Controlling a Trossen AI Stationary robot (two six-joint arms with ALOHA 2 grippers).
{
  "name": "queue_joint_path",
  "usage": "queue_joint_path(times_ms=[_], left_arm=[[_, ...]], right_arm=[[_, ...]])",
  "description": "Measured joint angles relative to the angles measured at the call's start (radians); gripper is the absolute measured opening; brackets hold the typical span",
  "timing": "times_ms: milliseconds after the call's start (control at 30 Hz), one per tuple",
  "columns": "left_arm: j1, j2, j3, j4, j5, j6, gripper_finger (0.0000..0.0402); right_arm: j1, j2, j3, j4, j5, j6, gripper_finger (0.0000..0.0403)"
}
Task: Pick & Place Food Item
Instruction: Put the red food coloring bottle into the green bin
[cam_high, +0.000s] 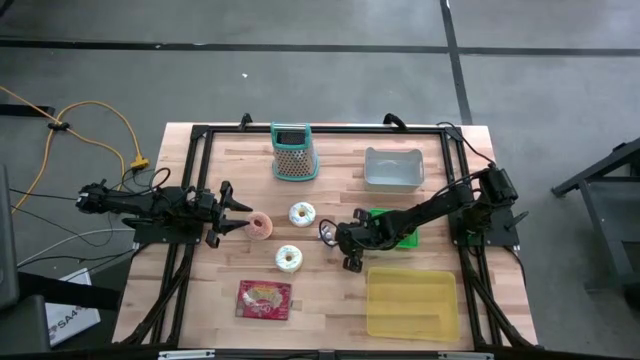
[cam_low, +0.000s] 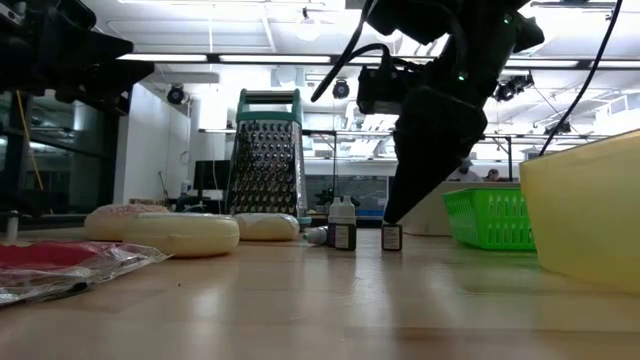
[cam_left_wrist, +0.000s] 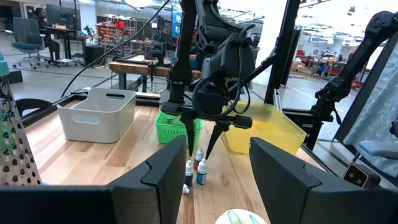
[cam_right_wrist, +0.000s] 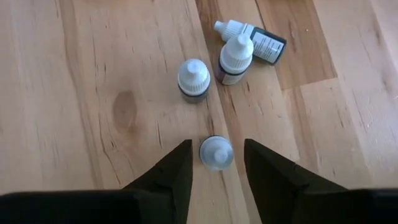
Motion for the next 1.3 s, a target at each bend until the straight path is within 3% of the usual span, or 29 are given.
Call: queue_joint_path(times_ms=[533,1300], left_arm=[[0.0,0.0,0.0,0.0,0.0,0.0,0.017],[0.0,0.0,0.0,0.0,0.0,0.0,0.017]], right_arm=[[0.0,0.0,0.0,0.0,-0.001,0.0,0.0067],[-0.006,-0.051,-0.001,0.002,0.006,-0.019,0.0052]])
